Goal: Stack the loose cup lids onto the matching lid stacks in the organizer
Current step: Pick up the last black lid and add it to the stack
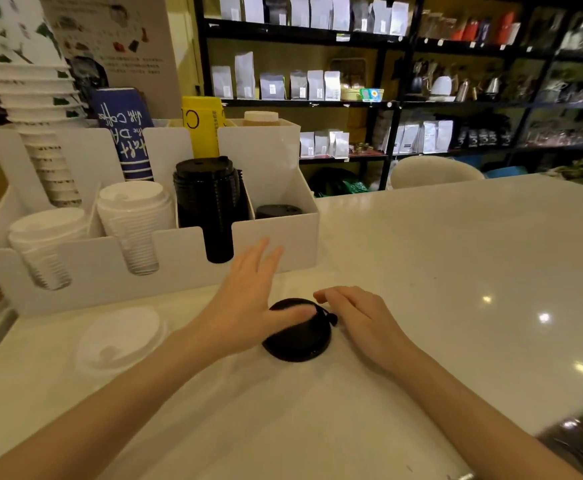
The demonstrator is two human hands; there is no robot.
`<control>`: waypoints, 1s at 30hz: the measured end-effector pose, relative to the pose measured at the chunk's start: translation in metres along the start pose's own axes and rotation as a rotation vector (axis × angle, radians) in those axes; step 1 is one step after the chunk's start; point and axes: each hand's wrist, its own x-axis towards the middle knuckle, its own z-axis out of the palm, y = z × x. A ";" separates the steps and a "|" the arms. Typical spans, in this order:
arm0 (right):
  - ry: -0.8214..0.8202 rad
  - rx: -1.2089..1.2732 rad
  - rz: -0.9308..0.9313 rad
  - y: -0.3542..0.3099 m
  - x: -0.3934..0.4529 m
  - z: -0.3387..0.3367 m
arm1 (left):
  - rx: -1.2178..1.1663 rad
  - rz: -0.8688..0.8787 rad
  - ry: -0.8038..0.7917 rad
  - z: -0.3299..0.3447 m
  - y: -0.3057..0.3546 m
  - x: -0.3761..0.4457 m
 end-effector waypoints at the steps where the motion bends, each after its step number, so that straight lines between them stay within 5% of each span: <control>1: -0.002 -0.007 -0.011 0.000 -0.001 0.000 | -0.014 -0.013 -0.069 0.006 -0.001 -0.003; 8: -0.022 -0.068 -0.002 0.005 -0.003 0.002 | -0.028 -0.112 -0.262 0.030 -0.004 -0.011; 30: 0.027 0.165 -0.183 -0.049 0.057 -0.006 | -0.326 -0.094 0.108 -0.070 -0.007 0.030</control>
